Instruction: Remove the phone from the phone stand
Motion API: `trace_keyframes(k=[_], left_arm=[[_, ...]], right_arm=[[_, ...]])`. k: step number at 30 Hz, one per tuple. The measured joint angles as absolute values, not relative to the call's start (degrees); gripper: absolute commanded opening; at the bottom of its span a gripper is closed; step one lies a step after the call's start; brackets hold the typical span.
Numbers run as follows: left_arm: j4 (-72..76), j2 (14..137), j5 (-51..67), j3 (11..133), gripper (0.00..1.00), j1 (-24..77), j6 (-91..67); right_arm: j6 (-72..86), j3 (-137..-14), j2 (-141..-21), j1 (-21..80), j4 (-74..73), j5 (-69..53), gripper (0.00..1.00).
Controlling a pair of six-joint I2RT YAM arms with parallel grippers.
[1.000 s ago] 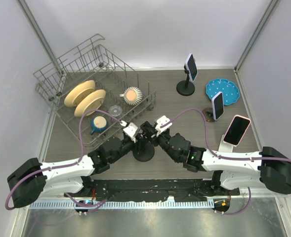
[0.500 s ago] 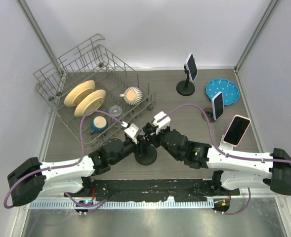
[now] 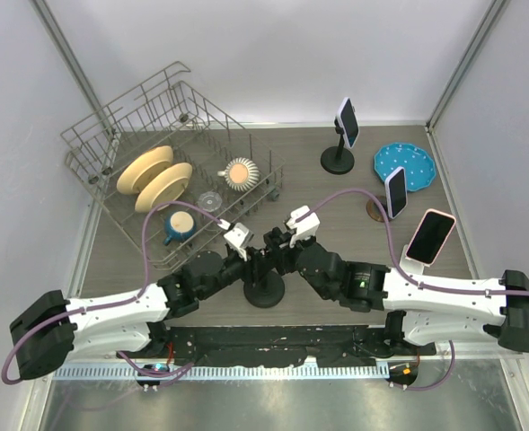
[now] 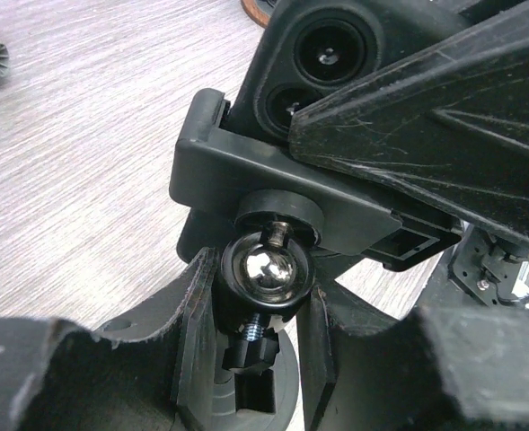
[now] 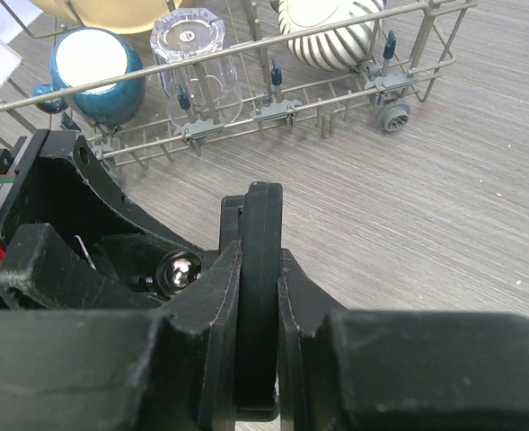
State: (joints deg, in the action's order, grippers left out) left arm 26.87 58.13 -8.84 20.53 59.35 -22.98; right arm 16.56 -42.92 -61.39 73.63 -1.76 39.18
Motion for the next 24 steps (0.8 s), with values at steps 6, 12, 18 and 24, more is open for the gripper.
trace_keyframes(k=[6, 12, 18, 24], left_arm=[[25.3, 56.3, -5.1, 20.2, 0.0, 56.7, -25.4], [24.9, 56.0, -4.2, 20.2, 0.0, 55.9, -25.8], [24.1, 54.6, -3.7, 19.7, 0.0, 55.8, -24.8], [24.3, 53.5, -3.1, 18.9, 0.0, 55.8, -23.8]], right_arm=[[20.1, -42.9, -61.4, 74.1, -2.1, 40.2, 0.01], [22.0, -43.5, -61.4, 74.3, -3.7, 40.9, 0.01], [22.9, -44.0, -61.4, 75.2, -5.1, 41.5, 0.01], [24.6, -45.4, -61.5, 76.0, -8.2, 42.3, 0.01]])
